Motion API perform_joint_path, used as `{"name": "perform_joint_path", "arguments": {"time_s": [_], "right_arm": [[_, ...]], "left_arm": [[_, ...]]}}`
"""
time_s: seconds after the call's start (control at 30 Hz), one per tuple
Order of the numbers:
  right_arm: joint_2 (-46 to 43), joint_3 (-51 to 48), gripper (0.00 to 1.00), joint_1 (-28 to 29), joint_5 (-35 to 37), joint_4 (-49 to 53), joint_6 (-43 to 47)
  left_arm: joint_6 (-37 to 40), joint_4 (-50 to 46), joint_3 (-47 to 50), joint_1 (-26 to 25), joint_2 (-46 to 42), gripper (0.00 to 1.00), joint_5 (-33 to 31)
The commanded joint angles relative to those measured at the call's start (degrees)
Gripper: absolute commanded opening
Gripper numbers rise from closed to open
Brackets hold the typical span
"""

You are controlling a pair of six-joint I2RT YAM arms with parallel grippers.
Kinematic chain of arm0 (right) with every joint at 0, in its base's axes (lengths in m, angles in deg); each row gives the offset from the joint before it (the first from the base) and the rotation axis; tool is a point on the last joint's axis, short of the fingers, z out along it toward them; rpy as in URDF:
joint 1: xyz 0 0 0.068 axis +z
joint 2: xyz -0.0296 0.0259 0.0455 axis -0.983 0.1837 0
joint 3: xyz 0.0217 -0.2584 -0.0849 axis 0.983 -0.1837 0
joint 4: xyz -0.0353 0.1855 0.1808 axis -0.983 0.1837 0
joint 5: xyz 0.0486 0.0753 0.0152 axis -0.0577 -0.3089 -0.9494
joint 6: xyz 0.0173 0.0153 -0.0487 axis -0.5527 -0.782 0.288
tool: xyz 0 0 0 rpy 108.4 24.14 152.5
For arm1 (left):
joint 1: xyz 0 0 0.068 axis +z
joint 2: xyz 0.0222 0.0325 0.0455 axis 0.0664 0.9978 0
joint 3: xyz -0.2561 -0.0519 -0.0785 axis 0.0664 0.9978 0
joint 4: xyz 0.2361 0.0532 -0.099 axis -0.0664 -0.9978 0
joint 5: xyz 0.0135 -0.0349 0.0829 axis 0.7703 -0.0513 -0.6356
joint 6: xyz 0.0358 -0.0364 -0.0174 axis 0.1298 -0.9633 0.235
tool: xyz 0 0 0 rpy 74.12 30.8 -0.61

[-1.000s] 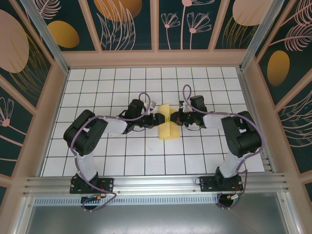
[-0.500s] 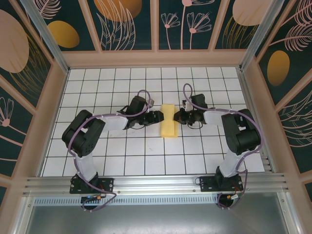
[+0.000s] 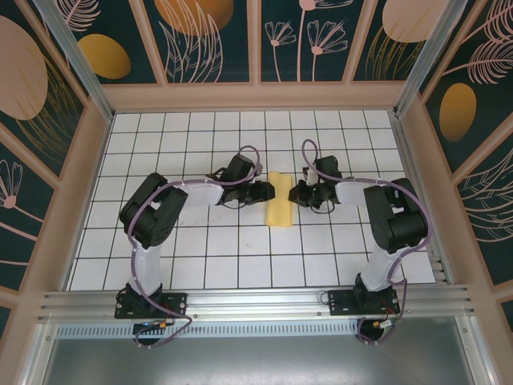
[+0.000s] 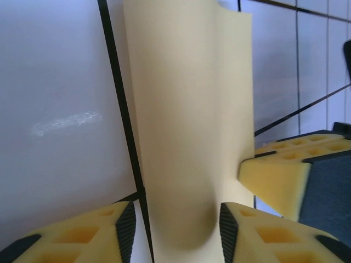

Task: Fold a paper plane with a square sheet of paper (fold left side to right side)
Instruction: First fold in half a square sheet of paper at the center of the table.

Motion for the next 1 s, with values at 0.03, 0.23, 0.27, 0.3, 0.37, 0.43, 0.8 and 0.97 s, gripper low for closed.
{"name": "perform_joint_path", "arguments": {"time_s": [0.03,0.23,0.27,0.3,0.37,0.43,0.8,0.97], "right_arm": [[0.9,0.1,0.03,-0.5,0.8,0.8,1.0],[-0.4,0.0,0.16,-0.8,0.9,0.7,1.0],[-1.0,-0.2,0.21,-0.9,1.4,0.9,1.1],[-1.8,-0.3,0.25,-1.2,2.0,1.3,1.2],[-3.5,-0.5,0.32,-1.8,3.5,2.2,1.7],[-5.2,-0.6,0.34,-2.4,5.4,3.6,2.3],[-11.2,-3.8,0.36,-6.0,9.4,5.3,3.2],[-11.6,-4.3,0.37,-6.1,8.0,4.8,3.0]], "left_arm": [[0.9,-2.9,-1.9,-0.6,1.9,0.42,-1.2],[1.6,-4.5,-2.6,-1.0,3.0,0.37,-2.2],[1.7,-4.7,-2.6,-1.1,3.2,0.36,-2.3],[1.8,-4.9,-2.7,-1.2,3.3,0.36,-2.4],[2.0,-5.4,-3.1,-1.3,3.6,0.36,-2.7],[2.3,-5.9,-3.4,-1.6,3.9,0.35,-3.0],[4.8,-10.1,-5.8,-2.5,5.4,0.35,-4.9],[5.0,-10.5,-6.3,-2.7,5.9,0.35,-4.9]]}}
